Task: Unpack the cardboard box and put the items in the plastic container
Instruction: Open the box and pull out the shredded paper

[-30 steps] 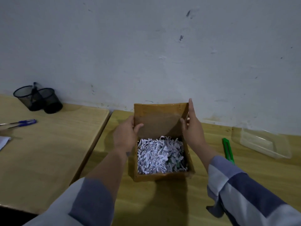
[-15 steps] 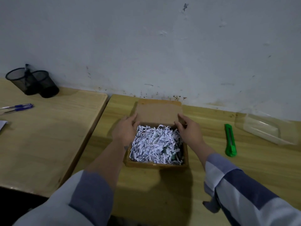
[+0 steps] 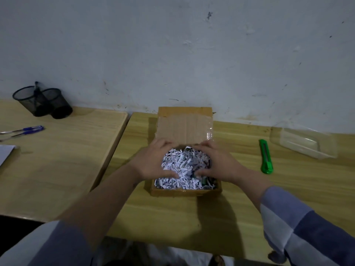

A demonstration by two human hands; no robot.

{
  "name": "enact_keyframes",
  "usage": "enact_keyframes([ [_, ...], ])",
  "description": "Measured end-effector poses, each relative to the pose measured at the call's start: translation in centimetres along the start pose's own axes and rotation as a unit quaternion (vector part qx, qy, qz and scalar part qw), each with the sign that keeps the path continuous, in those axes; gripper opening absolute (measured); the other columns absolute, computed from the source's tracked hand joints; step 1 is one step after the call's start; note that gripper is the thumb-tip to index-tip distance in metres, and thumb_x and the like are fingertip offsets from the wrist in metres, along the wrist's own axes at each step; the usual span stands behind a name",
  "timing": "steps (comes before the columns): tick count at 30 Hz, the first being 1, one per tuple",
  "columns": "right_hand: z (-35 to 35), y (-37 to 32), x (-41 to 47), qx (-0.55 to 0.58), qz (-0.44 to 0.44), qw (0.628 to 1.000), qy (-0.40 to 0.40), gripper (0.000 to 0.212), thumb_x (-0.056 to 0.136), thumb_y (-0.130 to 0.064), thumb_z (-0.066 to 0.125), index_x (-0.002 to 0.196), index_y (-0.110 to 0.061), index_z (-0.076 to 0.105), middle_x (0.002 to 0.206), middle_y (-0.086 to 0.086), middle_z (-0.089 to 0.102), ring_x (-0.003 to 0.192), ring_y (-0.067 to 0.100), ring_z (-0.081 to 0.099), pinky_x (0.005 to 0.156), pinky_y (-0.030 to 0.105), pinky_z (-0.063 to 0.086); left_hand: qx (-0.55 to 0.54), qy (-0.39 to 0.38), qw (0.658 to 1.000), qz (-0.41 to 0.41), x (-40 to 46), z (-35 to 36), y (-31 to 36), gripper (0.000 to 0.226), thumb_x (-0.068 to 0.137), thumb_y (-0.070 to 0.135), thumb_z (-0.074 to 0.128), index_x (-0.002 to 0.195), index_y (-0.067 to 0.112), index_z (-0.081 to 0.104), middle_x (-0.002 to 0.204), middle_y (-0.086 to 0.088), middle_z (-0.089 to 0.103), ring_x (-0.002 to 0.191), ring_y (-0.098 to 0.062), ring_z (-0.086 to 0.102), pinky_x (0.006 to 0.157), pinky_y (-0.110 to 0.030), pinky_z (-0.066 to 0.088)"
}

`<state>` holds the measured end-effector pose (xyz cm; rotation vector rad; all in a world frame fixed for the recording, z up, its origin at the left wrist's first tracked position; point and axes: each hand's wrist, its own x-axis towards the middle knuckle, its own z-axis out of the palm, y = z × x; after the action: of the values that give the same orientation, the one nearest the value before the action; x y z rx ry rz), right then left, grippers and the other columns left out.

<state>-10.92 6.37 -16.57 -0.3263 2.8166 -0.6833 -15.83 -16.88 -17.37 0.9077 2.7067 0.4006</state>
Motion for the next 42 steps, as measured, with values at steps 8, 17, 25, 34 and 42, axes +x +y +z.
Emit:
enact_keyframes([
  [8, 3.5, 0.2, 2.3, -0.138, 0.015, 0.982, -0.125, 0.119, 0.068, -0.044, 0.079, 0.151, -0.019, -0.003, 0.153, 0.012, 0.018, 0.138, 0.035, 0.026, 0.115, 0.042, 0.025, 0.088, -0.105, 0.990, -0.019, 2.0, 3.8, 0.2, 0.128, 0.064, 0.050, 0.082, 0.153, 0.017, -0.004, 0.159, -0.002, 0.011, 0.143, -0.022, 0.019, 0.116, -0.037, 0.027],
  [17, 4.6, 0.3, 3.6, -0.133, 0.019, 0.983, -0.125, 0.111, 0.068, -0.047, 0.077, 0.150, -0.014, 0.008, 0.150, 0.013, 0.025, 0.133, 0.037, 0.029, 0.113, 0.041, 0.024, 0.130, -0.094, 0.986, -0.047, 2.9, 4.6, 1.6, 0.122, 0.066, 0.044, 0.083, 0.153, 0.015, 0.004, 0.152, -0.007, 0.022, 0.134, -0.030, 0.034, 0.109, -0.036, 0.033],
  [25, 5.5, 0.4, 3.6, -0.136, 0.011, 0.988, -0.073, 0.106, 0.067, -0.052, 0.075, 0.148, -0.014, 0.018, 0.147, 0.009, 0.036, 0.129, 0.030, 0.041, 0.111, 0.037, 0.030, 0.175, -0.072, 0.981, -0.048, 3.1, 5.0, 1.6, 0.096, 0.073, 0.043, 0.076, 0.148, 0.015, 0.022, 0.142, -0.007, 0.043, 0.126, -0.026, 0.045, 0.104, -0.035, 0.038],
  [34, 5.0, -1.1, 3.7, -0.091, 0.064, 0.993, -0.045, 0.055, 0.076, -0.044, 0.066, 0.122, -0.017, 0.051, 0.120, 0.008, 0.055, 0.112, 0.027, 0.054, 0.101, 0.037, 0.038, 0.085, -0.022, 0.994, -0.060, 2.6, 5.0, 2.0, 0.057, 0.077, 0.027, 0.073, 0.129, 0.021, 0.053, 0.126, -0.006, 0.060, 0.114, -0.027, 0.057, 0.093, -0.033, 0.047],
  [42, 0.5, -3.0, 2.1, -0.102, 0.010, 0.992, 0.072, 0.046, 0.075, -0.040, 0.068, 0.112, -0.014, 0.059, 0.106, 0.011, 0.059, 0.096, 0.028, 0.057, 0.085, 0.033, 0.043, 0.047, 0.034, 0.997, -0.050, 2.0, -0.9, 4.0, 0.037, 0.089, 0.036, 0.057, 0.126, 0.034, 0.055, 0.114, -0.001, 0.065, 0.098, -0.023, 0.061, 0.074, -0.031, 0.048],
])
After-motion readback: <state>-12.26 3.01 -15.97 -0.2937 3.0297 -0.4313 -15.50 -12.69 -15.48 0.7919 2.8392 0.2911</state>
